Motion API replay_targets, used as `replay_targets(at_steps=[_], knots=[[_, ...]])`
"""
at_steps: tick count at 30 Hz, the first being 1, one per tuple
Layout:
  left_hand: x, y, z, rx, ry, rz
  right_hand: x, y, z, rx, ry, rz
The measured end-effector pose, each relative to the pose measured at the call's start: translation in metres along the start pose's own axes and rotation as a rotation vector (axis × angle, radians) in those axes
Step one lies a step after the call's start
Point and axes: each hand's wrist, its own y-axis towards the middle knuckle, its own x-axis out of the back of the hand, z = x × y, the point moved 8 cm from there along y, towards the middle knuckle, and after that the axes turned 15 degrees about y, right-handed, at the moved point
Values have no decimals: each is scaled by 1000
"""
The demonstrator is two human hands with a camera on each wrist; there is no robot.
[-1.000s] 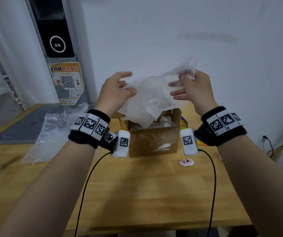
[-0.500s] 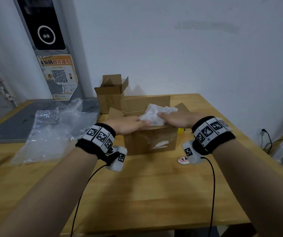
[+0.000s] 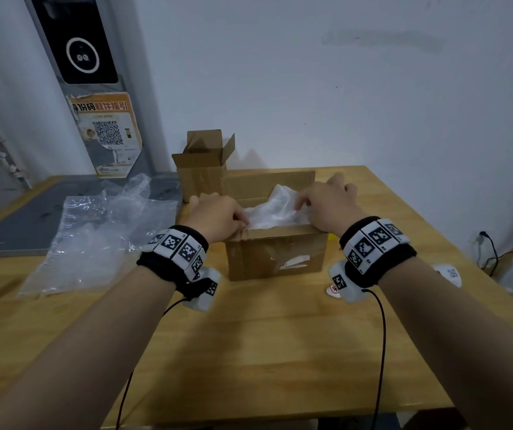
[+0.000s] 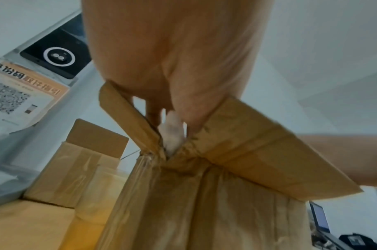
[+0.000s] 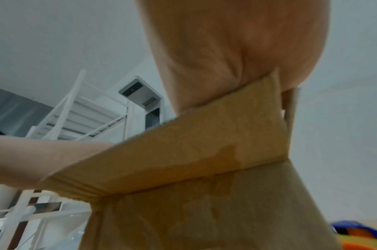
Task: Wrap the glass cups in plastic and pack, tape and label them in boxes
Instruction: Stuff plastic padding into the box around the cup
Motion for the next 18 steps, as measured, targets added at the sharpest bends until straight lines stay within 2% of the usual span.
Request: replay_targets(at_steps=[1, 3, 6, 9, 12, 15, 18], knots=[[2, 0, -1, -3, -13, -42, 0, 0, 9, 72, 21, 4], [-3, 1, -4, -51, -76, -11, -10, -6, 20, 139, 87, 131], [-17, -4, -13, -119, -54, 148, -32, -15, 9, 34, 42, 344], [-27, -10, -22, -135, 30, 320, -38, -14, -2, -58, -13, 384], [-31, -11, -29, -177, -2, 392, -41, -9, -7, -88, -4, 435], [-32, -7, -26, -158, -65, 373, -44, -5, -11, -105, -25, 441], [-18, -9, -23, -120, -153, 178, -39, -6, -6, -25, 17, 340]])
